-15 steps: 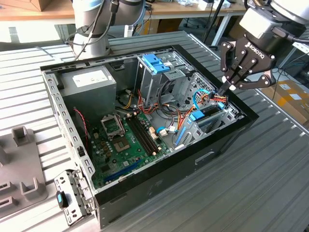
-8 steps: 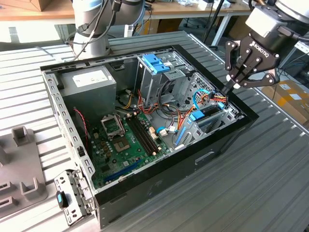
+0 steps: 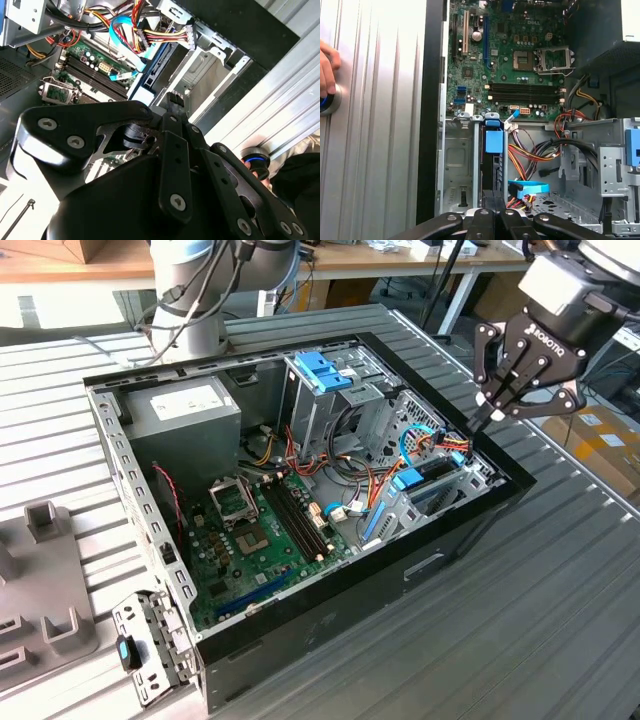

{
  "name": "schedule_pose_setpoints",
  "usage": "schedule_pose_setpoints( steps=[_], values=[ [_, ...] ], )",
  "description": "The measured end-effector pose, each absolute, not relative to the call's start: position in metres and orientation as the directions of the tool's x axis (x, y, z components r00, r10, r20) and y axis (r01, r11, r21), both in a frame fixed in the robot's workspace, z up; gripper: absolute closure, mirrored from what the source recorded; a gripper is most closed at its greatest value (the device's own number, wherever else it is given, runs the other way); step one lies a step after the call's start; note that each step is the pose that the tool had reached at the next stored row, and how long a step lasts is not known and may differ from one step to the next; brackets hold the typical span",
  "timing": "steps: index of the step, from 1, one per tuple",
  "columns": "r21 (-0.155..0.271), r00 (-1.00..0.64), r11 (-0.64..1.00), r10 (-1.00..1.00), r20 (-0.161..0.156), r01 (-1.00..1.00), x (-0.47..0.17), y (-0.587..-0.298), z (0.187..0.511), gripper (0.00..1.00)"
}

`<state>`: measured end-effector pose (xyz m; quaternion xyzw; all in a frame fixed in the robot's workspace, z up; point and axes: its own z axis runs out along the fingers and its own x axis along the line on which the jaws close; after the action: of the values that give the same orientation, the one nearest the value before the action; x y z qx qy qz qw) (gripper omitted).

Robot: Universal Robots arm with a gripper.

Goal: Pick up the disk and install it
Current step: 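Insert the disk into the insertion slot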

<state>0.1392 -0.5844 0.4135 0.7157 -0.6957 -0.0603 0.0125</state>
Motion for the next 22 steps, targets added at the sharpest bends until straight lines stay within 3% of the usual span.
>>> schedule_pose_setpoints(
  steps=[22],
  values=[
    [0.107, 0.024, -0.032, -0.997, -0.069, -0.994, 0.182, -0.584, 0.413, 0.89]
  ],
)
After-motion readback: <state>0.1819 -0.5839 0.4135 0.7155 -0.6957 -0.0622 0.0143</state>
